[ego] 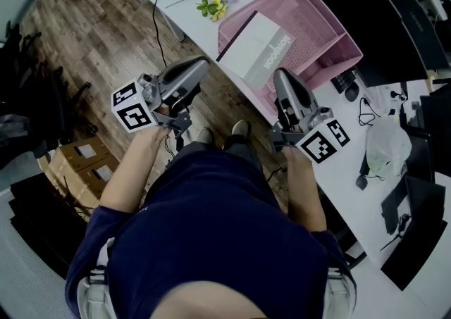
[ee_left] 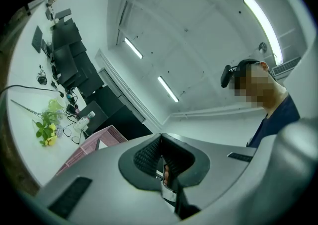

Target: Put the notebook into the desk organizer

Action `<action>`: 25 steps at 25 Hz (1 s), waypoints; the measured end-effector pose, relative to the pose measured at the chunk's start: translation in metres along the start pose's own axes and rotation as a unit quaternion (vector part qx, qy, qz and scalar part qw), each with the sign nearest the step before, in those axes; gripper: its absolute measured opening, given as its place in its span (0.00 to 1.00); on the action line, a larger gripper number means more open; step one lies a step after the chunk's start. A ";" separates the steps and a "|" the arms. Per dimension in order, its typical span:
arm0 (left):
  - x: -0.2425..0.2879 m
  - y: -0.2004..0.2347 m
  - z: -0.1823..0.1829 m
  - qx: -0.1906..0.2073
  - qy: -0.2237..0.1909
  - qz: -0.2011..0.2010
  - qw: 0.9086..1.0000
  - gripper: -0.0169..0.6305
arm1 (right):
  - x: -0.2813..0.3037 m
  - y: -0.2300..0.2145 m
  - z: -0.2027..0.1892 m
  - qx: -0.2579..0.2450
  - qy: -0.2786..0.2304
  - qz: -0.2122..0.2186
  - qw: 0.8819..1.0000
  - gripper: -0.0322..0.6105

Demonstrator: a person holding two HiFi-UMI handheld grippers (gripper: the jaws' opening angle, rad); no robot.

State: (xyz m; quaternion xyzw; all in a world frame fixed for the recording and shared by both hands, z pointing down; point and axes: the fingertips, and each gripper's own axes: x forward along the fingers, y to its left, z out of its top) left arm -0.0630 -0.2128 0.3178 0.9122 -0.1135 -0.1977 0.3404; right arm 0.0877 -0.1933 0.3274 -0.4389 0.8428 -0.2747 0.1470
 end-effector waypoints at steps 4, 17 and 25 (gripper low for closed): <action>0.004 -0.001 0.000 0.005 0.007 -0.006 1.000 0.08 | 0.002 0.000 0.000 -0.003 0.001 0.000 1.000 0.05; 0.012 0.002 0.001 0.009 0.015 -0.015 1.000 0.07 | 0.008 -0.002 0.000 -0.008 0.005 0.002 1.000 0.05; 0.013 0.005 0.001 0.013 0.017 -0.015 1.000 0.07 | 0.014 0.000 -0.001 -0.012 0.010 0.009 1.000 0.05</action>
